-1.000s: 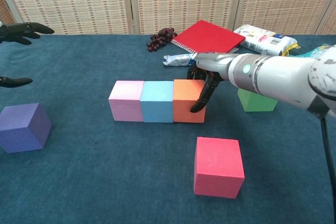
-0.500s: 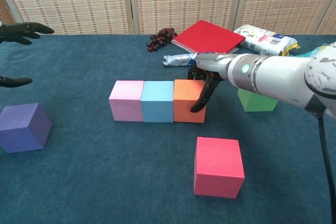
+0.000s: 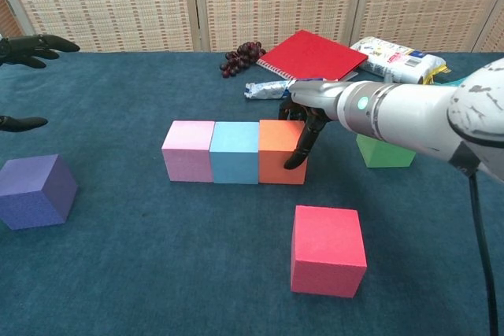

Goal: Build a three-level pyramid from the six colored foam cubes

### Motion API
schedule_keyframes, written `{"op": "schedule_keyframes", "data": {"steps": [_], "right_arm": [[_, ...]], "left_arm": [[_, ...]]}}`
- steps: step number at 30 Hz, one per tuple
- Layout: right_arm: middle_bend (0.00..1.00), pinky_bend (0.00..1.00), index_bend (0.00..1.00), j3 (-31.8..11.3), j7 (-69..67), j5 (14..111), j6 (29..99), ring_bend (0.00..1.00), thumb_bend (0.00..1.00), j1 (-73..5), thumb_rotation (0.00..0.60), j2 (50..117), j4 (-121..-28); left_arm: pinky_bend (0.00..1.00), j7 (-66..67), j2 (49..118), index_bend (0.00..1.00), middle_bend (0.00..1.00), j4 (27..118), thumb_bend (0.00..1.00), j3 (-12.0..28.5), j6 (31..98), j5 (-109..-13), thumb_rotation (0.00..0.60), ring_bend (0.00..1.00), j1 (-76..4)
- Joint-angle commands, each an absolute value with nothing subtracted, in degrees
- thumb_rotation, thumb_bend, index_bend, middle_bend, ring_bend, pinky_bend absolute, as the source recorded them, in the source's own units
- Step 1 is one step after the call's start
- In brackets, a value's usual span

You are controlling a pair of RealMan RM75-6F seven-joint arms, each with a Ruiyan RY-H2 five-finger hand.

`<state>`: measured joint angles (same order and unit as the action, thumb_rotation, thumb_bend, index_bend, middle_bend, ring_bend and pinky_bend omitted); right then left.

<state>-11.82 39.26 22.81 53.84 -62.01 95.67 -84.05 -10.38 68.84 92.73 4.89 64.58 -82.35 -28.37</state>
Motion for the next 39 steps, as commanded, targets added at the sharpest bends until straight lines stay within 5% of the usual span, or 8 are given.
{"op": "schedule_keyframes", "data": {"steps": [1, 15, 20, 24, 31, 39], "right_arm": [[0.49, 0.23, 0.50, -11.8, 39.3, 22.6, 53.7, 0.31, 0.23, -62.1, 0.600, 95.7, -84.0], [0.40, 0.17, 0.24, -11.3, 39.6, 22.6, 54.3, 0.23, 0.23, -62.0, 0.600, 95.3, -85.5], [0.25, 0.12, 0.01, -10.7, 39.8, 22.9, 54.2, 0.13, 0.23, -61.5, 0.600, 93.5, -87.8], [0.12, 0.07, 0.00, -10.0, 39.5, 24.8, 54.4, 0.02, 0.23, -60.5, 0.600, 89.0, -92.3], [0.07, 0.02, 0.00, -8.8, 40.9, 26.5, 55.4, 0.00, 0.24, -60.2, 0.600, 81.9, -97.2], [0.05, 0.00, 0.00, -8.6, 41.2, 25.1, 52.9, 0.00, 0.24, -62.1, 0.600, 85.8, -89.3]], "left_arm": [[0.09, -10.4, 68.9, 0.07, 0.00, 92.7, 0.31, 4.9, 64.6, -82.3, 0.600, 0.00, -28.4], [0.09, -10.6, 69.0, 0.07, 0.00, 92.6, 0.31, 5.0, 64.6, -82.6, 0.600, 0.00, -28.3], [0.09, -10.4, 68.9, 0.06, 0.00, 92.6, 0.31, 5.0, 64.6, -82.6, 0.600, 0.00, -28.4], [0.09, -10.2, 68.7, 0.06, 0.00, 92.8, 0.31, 5.1, 64.8, -82.5, 0.600, 0.00, -28.2], [0.09, -9.7, 68.3, 0.06, 0.00, 93.8, 0.31, 5.2, 65.4, -82.7, 0.600, 0.00, -28.0], [0.09, -8.5, 68.1, 0.06, 0.00, 94.3, 0.31, 5.5, 65.0, -81.7, 0.600, 0.00, -28.1]]}}
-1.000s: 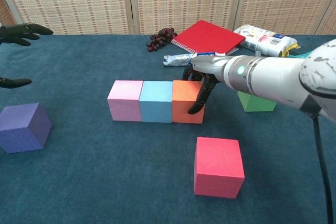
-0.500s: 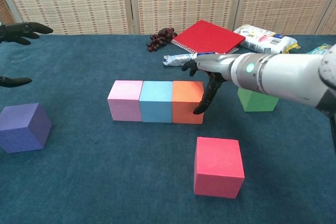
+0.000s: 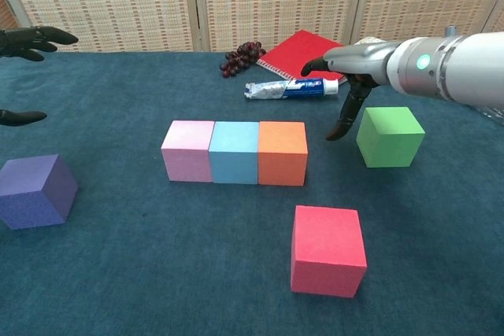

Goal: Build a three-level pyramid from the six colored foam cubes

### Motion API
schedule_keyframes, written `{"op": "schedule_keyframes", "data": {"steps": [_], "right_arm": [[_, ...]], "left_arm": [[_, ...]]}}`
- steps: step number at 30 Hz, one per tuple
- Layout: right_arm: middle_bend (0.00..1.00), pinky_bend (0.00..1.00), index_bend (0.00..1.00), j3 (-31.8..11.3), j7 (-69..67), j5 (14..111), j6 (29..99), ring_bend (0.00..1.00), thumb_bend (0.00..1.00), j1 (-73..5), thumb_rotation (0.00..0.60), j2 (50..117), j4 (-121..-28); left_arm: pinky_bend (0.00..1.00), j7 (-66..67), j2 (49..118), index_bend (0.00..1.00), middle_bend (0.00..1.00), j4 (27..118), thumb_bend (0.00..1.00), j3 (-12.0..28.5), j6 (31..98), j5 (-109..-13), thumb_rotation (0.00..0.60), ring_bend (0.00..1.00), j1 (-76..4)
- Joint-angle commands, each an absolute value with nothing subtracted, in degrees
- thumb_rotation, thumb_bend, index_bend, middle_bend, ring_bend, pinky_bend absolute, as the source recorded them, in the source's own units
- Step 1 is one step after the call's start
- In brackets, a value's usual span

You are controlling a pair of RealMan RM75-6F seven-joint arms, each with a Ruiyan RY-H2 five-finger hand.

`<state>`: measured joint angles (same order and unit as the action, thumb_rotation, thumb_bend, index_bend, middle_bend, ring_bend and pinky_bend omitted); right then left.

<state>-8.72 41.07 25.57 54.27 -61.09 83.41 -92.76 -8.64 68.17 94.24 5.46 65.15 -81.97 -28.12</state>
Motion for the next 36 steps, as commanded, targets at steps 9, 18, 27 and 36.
{"op": "schedule_keyframes", "data": {"steps": [9, 18, 27, 36], "right_arm": [[0.04, 0.00, 0.00, -9.7, 39.6, 25.7, 51.3, 0.00, 0.24, -63.5, 0.600, 91.4, -82.2], [0.04, 0.00, 0.00, -10.3, 39.8, 25.2, 50.8, 0.00, 0.24, -64.5, 0.600, 93.3, -80.3], [0.04, 0.00, 0.00, -9.7, 37.7, 30.3, 55.0, 0.00, 0.24, -60.9, 0.600, 85.4, -90.3], [0.04, 0.00, 0.00, -8.7, 27.6, 42.3, 61.6, 0.00, 0.24, -50.6, 0.600, 69.4, -103.4]], "left_arm": [[0.09, -8.9, 67.9, 0.06, 0.00, 93.9, 0.31, 5.5, 64.8, -81.2, 0.600, 0.00, -27.8], [0.09, -9.8, 67.7, 0.06, 0.00, 93.1, 0.31, 5.3, 65.1, -81.4, 0.600, 0.00, -27.3], [0.09, -7.9, 67.0, 0.07, 0.00, 92.3, 0.31, 4.1, 65.2, -82.2, 0.600, 0.00, -26.7], [0.09, -2.8, 66.0, 0.09, 0.03, 94.4, 0.31, 0.5, 66.8, -84.1, 0.600, 0.00, -23.8]]}}
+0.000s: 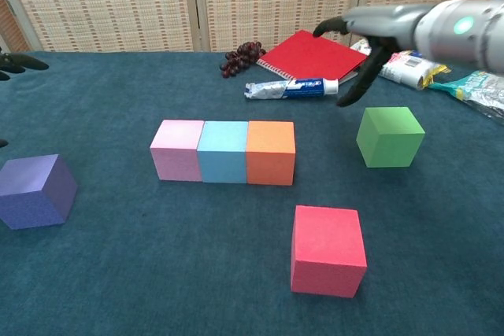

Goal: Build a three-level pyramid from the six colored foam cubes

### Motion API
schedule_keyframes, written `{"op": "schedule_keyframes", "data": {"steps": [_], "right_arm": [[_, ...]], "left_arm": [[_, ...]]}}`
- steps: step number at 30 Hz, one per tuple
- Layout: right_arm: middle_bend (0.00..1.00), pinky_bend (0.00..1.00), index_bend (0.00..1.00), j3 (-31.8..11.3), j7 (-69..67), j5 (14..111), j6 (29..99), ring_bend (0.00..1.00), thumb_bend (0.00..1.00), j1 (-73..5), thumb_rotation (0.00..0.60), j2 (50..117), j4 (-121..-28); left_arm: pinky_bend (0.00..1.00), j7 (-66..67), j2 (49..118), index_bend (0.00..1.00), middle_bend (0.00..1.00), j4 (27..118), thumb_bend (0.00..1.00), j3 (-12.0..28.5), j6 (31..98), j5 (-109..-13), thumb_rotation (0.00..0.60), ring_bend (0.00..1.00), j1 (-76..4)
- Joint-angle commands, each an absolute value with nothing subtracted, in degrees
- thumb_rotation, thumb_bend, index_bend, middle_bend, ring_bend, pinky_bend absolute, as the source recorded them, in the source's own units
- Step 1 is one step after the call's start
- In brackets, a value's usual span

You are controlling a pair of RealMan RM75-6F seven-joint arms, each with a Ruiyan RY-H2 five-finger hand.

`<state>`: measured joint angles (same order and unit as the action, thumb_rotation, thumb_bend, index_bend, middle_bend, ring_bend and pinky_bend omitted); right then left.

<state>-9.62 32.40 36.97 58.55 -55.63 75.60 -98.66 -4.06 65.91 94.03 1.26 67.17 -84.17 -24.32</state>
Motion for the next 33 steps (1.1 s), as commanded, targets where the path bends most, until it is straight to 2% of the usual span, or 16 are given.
{"op": "schedule_keyframes", "data": {"steps": [1, 10, 19, 26, 29, 33], "right_arm": [[0.04, 0.00, 0.00, -8.5, 26.5, 43.4, 62.1, 0.00, 0.24, -49.5, 0.600, 68.1, -104.0], [0.04, 0.00, 0.00, -6.6, 14.9, 54.5, 65.5, 0.00, 0.24, -40.2, 0.600, 60.8, -105.7], [0.04, 0.00, 0.00, -6.4, 8.9, 59.4, 64.7, 0.00, 0.24, -36.3, 0.600, 60.0, -103.3], [0.04, 0.00, 0.00, -6.9, 7.0, 60.3, 63.6, 0.00, 0.24, -34.9, 0.600, 60.2, -101.5], [0.04, 0.00, 0.00, -7.2, 6.5, 60.6, 63.1, 0.00, 0.24, -34.6, 0.600, 60.5, -101.0], [0.04, 0.00, 0.00, -7.6, 6.0, 61.0, 62.6, 0.00, 0.24, -34.1, 0.600, 60.8, -100.6]], "left_arm": [[0.09, -2.1, 66.0, 0.09, 0.03, 94.5, 0.31, 0.1, 66.6, -83.9, 0.600, 0.00, -23.6], [0.09, 5.6, 68.6, 0.05, 0.02, 96.6, 0.30, -2.2, 66.7, -82.9, 0.600, 0.00, -21.3], [0.10, 13.4, 73.4, 0.04, 0.00, 95.0, 0.30, 0.4, 63.1, -74.8, 0.600, 0.00, -22.8], [0.12, 14.4, 73.9, 0.06, 0.03, 95.3, 0.30, 1.7, 62.1, -70.1, 0.600, 0.00, -22.8], [0.14, 13.3, 74.1, 0.08, 0.05, 94.9, 0.29, 2.1, 61.6, -69.3, 0.600, 0.02, -22.8], [0.21, 12.0, 74.5, 0.12, 0.10, 94.0, 0.30, 2.3, 60.7, -68.6, 0.600, 0.11, -23.0]]}}
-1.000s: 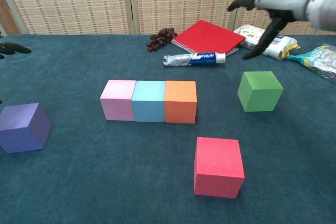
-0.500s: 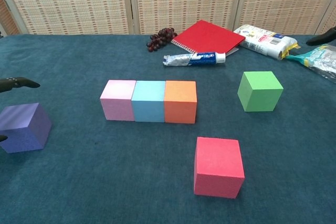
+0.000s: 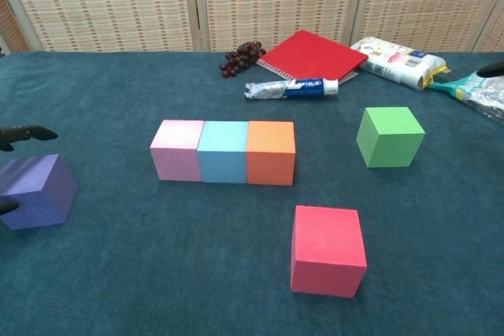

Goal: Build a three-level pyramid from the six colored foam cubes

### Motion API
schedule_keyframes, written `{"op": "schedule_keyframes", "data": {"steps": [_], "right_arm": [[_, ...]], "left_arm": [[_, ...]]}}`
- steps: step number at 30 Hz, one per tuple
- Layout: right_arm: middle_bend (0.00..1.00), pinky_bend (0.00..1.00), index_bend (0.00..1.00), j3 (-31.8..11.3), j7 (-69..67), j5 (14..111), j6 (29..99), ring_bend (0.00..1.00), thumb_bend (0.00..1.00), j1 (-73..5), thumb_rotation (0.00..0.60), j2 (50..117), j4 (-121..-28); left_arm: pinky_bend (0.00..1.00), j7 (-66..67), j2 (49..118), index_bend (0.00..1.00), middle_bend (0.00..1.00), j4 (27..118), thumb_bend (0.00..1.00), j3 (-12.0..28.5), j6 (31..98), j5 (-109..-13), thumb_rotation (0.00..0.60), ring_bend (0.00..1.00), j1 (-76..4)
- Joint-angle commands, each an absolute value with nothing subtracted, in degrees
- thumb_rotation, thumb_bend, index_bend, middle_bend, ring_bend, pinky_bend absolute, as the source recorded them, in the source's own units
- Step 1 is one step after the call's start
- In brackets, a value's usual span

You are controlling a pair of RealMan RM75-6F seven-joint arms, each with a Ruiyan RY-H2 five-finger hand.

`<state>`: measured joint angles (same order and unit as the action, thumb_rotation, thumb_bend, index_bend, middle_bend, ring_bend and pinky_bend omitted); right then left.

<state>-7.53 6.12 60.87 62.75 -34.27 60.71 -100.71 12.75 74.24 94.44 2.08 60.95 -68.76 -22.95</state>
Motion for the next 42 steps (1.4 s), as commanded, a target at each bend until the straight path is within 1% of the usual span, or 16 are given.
{"op": "schedule_keyframes", "data": {"steps": [1, 4, 6, 8, 10, 13, 15, 18, 21, 24, 29, 32, 35, 37, 42], "right_arm": [[0.04, 0.00, 0.00, -7.7, 6.0, 61.1, 62.6, 0.00, 0.24, -34.0, 0.600, 60.8, -100.5], [0.04, 0.00, 0.00, -7.9, 6.1, 61.3, 62.5, 0.00, 0.24, -33.5, 0.600, 60.8, -100.6], [0.04, 0.00, 0.00, -8.1, 6.1, 61.4, 62.5, 0.00, 0.24, -33.2, 0.600, 60.8, -100.7], [0.04, 0.00, 0.00, -8.2, 6.1, 61.4, 62.6, 0.00, 0.24, -32.9, 0.600, 60.7, -100.8], [0.04, 0.00, 0.00, -8.4, 6.0, 61.5, 62.9, 0.00, 0.24, -32.5, 0.600, 60.5, -101.1], [0.04, 0.00, 0.00, -8.6, 5.8, 61.8, 63.3, 0.00, 0.24, -31.9, 0.600, 60.2, -101.5], [0.04, 0.00, 0.00, -8.8, 5.7, 61.8, 63.5, 0.00, 0.24, -31.5, 0.600, 60.1, -101.7], [0.04, 0.00, 0.00, -8.9, 5.7, 62.0, 64.0, 0.00, 0.24, -30.9, 0.600, 59.8, -102.2], [0.04, 0.00, 0.00, -9.0, 5.8, 62.3, 64.6, 0.00, 0.24, -30.1, 0.600, 59.3, -103.1], [0.04, 0.00, 0.00, -9.0, 6.3, 62.6, 65.5, 0.00, 0.24, -29.3, 0.600, 58.5, -104.2], [0.04, 0.00, 0.00, -9.0, 6.2, 62.8, 66.6, 0.00, 0.24, -27.9, 0.600, 57.7, -105.2], [0.04, 0.00, 0.00, -9.1, 6.3, 62.7, 66.5, 0.00, 0.24, -27.5, 0.600, 57.5, -105.4], [0.04, 0.00, 0.00, -9.2, 6.5, 62.6, 66.4, 0.00, 0.24, -27.2, 0.600, 57.3, -105.5], [0.04, 0.00, 0.00, -9.3, 6.4, 62.4, 66.3, 0.00, 0.24, -27.0, 0.600, 57.4, -105.3], [0.04, 0.00, 0.00, -9.6, 6.2, 62.3, 66.1, 0.00, 0.24, -26.7, 0.600, 57.5, -105.2]], "left_arm": [[0.22, 11.4, 74.8, 0.13, 0.12, 93.6, 0.30, 2.4, 60.9, -68.9, 0.600, 0.12, -23.0], [0.31, 9.6, 75.5, 0.20, 0.22, 92.4, 0.30, 2.6, 61.1, -69.9, 0.600, 0.22, -23.0], [0.40, 8.7, 75.6, 0.29, 0.31, 91.4, 0.30, 2.8, 61.3, -71.0, 0.600, 0.30, -23.2], [0.46, 8.3, 74.8, 0.35, 0.37, 91.6, 0.30, 3.2, 61.7, -72.0, 0.600, 0.36, -23.5], [0.48, 7.7, 73.4, 0.37, 0.41, 92.6, 0.30, 4.0, 62.8, -73.7, 0.600, 0.39, -23.9], [0.49, 7.2, 70.7, 0.38, 0.41, 95.4, 0.30, 5.3, 63.3, -75.6, 0.600, 0.39, -25.0], [0.48, 6.4, 69.0, 0.38, 0.40, 97.4, 0.30, 6.4, 62.5, -76.3, 0.600, 0.38, -26.2], [0.47, 4.4, 67.0, 0.38, 0.38, 100.0, 0.30, 8.5, 59.6, -76.6, 0.600, 0.35, -29.1], [0.44, 4.7, 66.7, 0.38, 0.35, 100.7, 0.30, 10.7, 56.2, -75.7, 0.600, 0.32, -32.7], [0.41, 6.8, 67.5, 0.37, 0.34, 101.0, 0.30, 12.4, 52.4, -73.1, 0.600, 0.30, -36.5], [0.41, 11.5, 70.3, 0.36, 0.34, 100.4, 0.30, 13.9, 47.7, -67.2, 0.600, 0.30, -42.0], [0.41, 14.5, 72.3, 0.36, 0.34, 99.0, 0.30, 13.9, 46.5, -64.5, 0.600, 0.30, -44.5], [0.39, 16.7, 74.0, 0.36, 0.34, 98.0, 0.30, 14.1, 46.9, -62.5, 0.600, 0.29, -46.2], [0.37, 17.5, 74.9, 0.36, 0.33, 97.5, 0.30, 14.2, 47.2, -61.3, 0.600, 0.28, -47.0], [0.36, 18.1, 76.0, 0.36, 0.33, 96.6, 0.29, 14.4, 47.2, -58.5, 0.600, 0.28, -48.5]]}}
